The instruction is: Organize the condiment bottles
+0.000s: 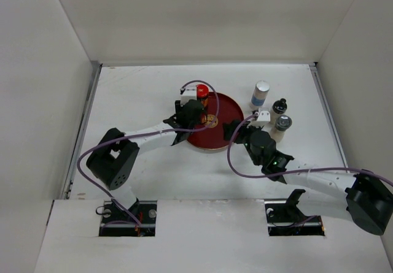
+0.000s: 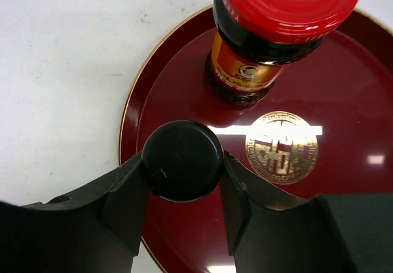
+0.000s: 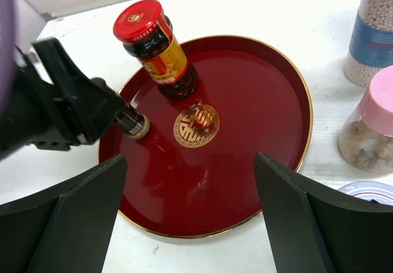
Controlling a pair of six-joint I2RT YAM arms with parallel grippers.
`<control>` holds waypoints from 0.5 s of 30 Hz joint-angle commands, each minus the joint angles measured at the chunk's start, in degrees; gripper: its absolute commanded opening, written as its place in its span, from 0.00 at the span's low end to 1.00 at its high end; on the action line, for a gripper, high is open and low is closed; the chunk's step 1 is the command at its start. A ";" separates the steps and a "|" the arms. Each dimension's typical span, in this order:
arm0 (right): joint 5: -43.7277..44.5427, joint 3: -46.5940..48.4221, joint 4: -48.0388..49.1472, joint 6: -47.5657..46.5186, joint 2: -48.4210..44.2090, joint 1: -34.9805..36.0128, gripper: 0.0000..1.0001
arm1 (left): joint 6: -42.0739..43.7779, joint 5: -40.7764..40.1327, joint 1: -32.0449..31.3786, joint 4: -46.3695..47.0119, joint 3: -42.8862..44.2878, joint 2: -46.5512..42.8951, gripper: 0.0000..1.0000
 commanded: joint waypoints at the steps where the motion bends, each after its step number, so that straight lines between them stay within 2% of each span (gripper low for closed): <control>1: 0.58 0.29 3.30 0.89 -1.21 -0.55 0.90 | 3.13 -4.07 -0.60 2.14 3.62 0.84 0.29; 6: 0.84 0.29 3.30 0.89 -1.12 -0.72 0.90 | 4.36 -6.01 -0.86 3.64 2.93 2.51 0.34; 10: 0.84 0.20 3.30 0.89 -1.04 -0.90 0.91 | 4.36 -6.19 -0.78 5.92 1.34 2.69 0.46; 15: 0.84 0.11 3.13 0.89 -1.56 -1.16 0.93 | 4.45 -6.19 -0.86 6.10 0.99 1.73 0.68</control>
